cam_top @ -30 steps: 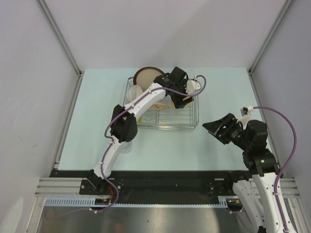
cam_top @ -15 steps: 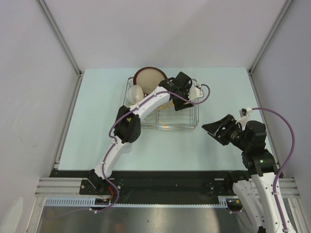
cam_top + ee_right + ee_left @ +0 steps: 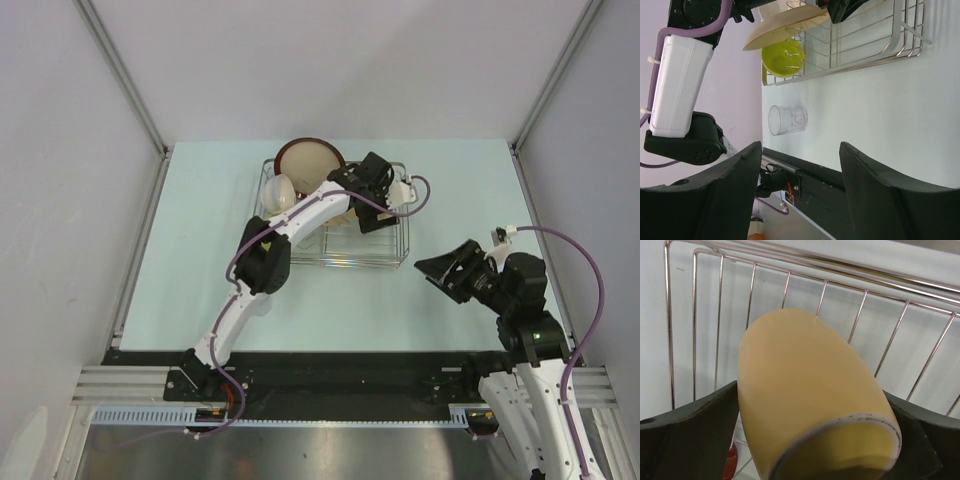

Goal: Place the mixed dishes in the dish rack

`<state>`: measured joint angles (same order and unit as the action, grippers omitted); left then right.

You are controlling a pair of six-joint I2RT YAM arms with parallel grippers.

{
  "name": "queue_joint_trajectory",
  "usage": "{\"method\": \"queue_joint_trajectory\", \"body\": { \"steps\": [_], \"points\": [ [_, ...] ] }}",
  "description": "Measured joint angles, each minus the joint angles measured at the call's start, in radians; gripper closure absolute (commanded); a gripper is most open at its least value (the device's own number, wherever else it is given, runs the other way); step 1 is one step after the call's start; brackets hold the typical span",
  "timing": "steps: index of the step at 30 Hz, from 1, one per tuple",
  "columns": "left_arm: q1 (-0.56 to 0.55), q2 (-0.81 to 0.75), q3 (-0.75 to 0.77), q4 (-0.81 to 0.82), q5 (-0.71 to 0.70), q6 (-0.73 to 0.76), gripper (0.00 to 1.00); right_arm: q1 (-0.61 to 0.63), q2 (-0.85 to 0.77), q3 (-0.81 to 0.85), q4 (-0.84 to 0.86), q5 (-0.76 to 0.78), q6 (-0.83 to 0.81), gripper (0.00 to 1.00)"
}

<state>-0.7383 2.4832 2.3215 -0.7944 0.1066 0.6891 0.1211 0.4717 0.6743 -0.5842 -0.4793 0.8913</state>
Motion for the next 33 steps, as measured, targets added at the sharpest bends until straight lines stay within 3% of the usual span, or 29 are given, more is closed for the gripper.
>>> {"method": "queue_joint_trajectory", "body": {
  "steps": [33],
  "points": [
    [0.029,-0.185,0.013,0.041,-0.032,-0.022,0.00,0.002,0.025,-0.007,0.020,-0.026,-0.018,0.33]
  ]
}}
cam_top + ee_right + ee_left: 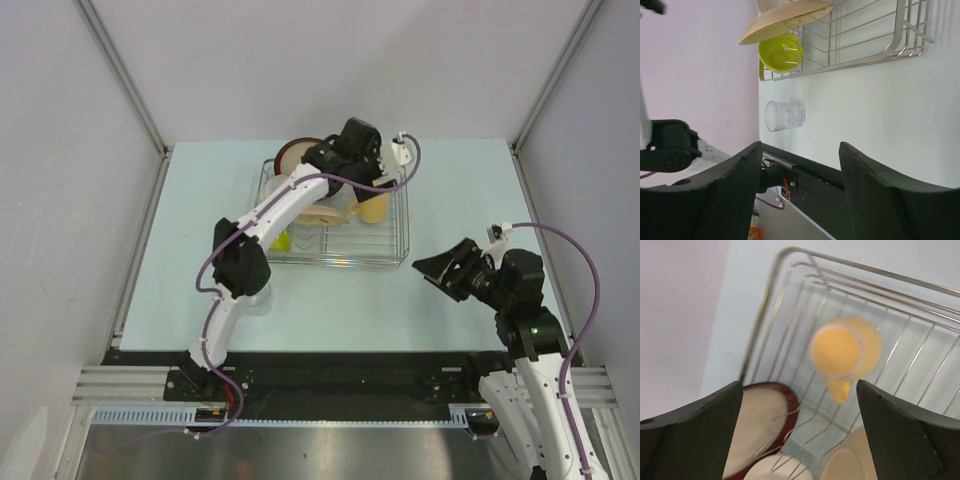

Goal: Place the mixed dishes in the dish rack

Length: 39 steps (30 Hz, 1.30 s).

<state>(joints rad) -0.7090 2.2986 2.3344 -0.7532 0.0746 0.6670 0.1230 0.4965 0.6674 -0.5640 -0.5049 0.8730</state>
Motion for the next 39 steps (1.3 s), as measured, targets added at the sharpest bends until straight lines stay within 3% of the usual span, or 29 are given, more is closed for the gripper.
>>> {"method": "queue_joint_trajectory", "body": {
  "steps": [6,9,13,16,19,23,28,39],
  "points": [
    [0.107,-0.262,-0.030,-0.016,0.034,-0.068,0.00,0.065,0.055,0.006,-0.004,0.034,-0.050,0.34],
    [0.202,-0.507,-0.148,-0.018,0.099,-0.124,0.00,0.233,0.133,0.036,-0.004,0.120,-0.072,0.34],
    [0.371,-0.934,-0.538,-0.002,0.159,-0.152,0.00,0.528,0.264,0.096,0.012,0.296,-0.087,0.35],
    [0.439,-1.210,-0.850,-0.059,0.175,-0.132,0.00,0.642,0.338,0.116,0.038,0.373,-0.089,0.36],
    [0.443,-1.386,-1.088,-0.137,0.192,-0.101,0.00,0.666,0.364,0.117,0.050,0.422,-0.088,0.35],
    [0.444,-1.438,-1.321,-0.202,0.182,-0.077,0.02,0.667,0.356,0.118,0.068,0.455,-0.086,0.35],
    [0.470,-1.395,-1.500,-0.183,0.150,-0.053,0.04,0.667,0.305,0.119,0.059,0.479,-0.079,0.35],
    [0.593,-1.263,-1.551,-0.020,0.149,-0.028,0.07,0.667,0.226,0.130,0.012,0.525,-0.061,0.35]
  ]
}}
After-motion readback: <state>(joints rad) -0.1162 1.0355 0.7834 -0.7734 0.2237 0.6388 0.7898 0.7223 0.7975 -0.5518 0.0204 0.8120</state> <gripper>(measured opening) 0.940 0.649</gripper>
